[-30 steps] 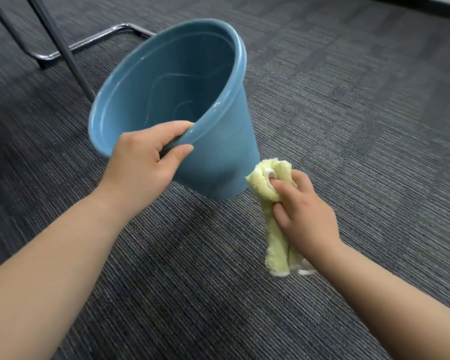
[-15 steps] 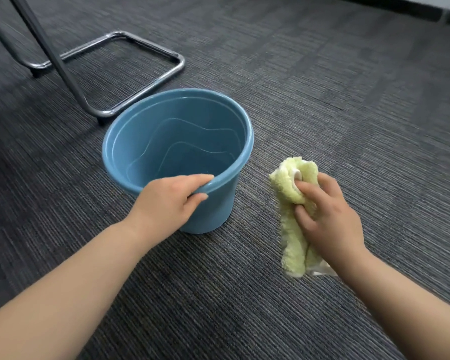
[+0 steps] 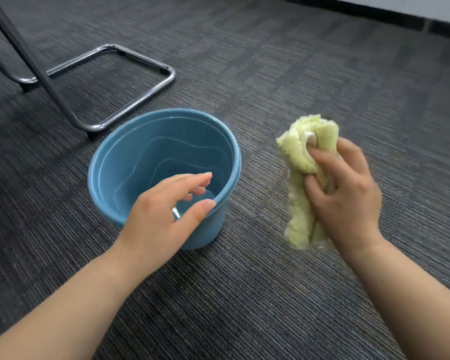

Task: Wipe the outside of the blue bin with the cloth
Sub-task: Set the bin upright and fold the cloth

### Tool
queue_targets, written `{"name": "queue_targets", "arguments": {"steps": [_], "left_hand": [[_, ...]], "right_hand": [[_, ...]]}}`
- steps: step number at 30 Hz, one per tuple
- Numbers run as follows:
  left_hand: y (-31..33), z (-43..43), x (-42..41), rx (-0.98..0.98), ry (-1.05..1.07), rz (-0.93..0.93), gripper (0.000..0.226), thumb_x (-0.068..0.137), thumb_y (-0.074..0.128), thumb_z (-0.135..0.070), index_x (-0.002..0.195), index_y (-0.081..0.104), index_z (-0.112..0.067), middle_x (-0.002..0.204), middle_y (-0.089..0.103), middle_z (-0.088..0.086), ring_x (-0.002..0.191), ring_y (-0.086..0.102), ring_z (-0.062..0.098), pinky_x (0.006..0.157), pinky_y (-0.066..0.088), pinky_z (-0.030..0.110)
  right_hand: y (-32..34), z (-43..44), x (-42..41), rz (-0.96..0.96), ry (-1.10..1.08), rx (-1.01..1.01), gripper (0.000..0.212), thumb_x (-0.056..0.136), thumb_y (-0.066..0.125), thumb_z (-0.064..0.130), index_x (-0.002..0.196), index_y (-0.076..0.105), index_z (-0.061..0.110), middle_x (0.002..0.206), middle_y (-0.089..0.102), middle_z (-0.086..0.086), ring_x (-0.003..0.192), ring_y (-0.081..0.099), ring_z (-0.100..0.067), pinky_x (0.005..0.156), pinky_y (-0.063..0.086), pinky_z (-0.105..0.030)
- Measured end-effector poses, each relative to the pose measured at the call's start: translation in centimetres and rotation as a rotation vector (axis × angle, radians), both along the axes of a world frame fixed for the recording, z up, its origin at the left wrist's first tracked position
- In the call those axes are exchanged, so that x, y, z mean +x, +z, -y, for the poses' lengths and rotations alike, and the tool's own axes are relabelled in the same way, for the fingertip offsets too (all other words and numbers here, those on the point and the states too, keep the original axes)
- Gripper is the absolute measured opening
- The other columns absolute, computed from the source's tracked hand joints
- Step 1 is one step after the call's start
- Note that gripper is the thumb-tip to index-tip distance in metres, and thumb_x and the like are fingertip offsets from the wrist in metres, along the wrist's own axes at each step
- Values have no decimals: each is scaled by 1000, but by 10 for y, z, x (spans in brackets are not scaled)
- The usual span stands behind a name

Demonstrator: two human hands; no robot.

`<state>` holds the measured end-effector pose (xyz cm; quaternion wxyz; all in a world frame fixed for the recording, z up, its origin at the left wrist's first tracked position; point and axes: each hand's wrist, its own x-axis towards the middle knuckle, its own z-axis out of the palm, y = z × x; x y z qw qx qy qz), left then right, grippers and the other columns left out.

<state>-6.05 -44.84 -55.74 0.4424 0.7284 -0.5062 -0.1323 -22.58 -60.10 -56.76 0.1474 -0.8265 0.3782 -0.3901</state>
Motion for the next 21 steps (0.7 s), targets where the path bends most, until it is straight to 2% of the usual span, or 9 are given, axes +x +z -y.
{"name": "queue_targets", "arguments": {"steps": [2,4,7,10,13,15,18,21], "left_hand": [[18,9,-6,-9,30,-194,29,73,57,-33,97,53,-48,92,67,-21,90,59,-7,78,43,6],[38,19,-15,-3,59,-442,20,74,60,-48,93,55,-48,95,68,-20,92,61,-5,80,48,12],[80,28,-36,40,43,-777,45,57,51,-51,101,51,-40,103,63,-15,96,61,1,79,52,17],[145,28,-44,25,33,-973,51,59,51,-48,106,56,-30,106,67,-6,95,63,6,70,51,16],[221,19,-35,-5,56,-1059,51,63,52,-48,107,60,-23,105,70,-1,97,64,12,72,51,19],[275,9,-30,-24,91,-1073,49,62,52,-49,104,60,-25,101,72,-5,96,64,11,74,51,19],[352,-8,-31,-36,141,-1080,43,62,51,-49,100,59,-29,96,71,-18,94,63,2,72,49,15],[432,-21,-38,-52,190,-1098,42,65,53,-44,103,58,-26,95,73,-11,94,64,5,73,49,17]], "right_hand": [[18,-3,7,37,2,-22,33,69,62,12,101,66,17,114,61,-12,88,48,-11,59,41,-27],[41,-12,13,-19,46,-21,34,67,64,13,101,67,18,113,62,-11,85,56,-11,60,40,-23],[97,-30,18,-110,109,61,33,67,62,20,100,67,19,112,64,-10,77,66,-21,58,40,-20],[174,-41,28,-177,163,96,36,66,62,26,101,67,21,113,65,-10,73,68,-21,58,40,-19],[253,-51,45,-224,226,160,39,64,64,26,104,66,23,117,63,-10,77,67,-25,57,50,-27],[306,-63,54,-216,272,224,38,69,61,30,106,65,26,122,59,-7,86,66,-26,61,55,-34],[385,-80,60,-178,305,331,29,78,55,30,105,65,31,127,51,7,100,59,-21,73,51,-35],[465,-94,58,-143,360,394,27,84,52,21,104,65,34,127,45,16,109,54,-16,81,46,-32]]}}
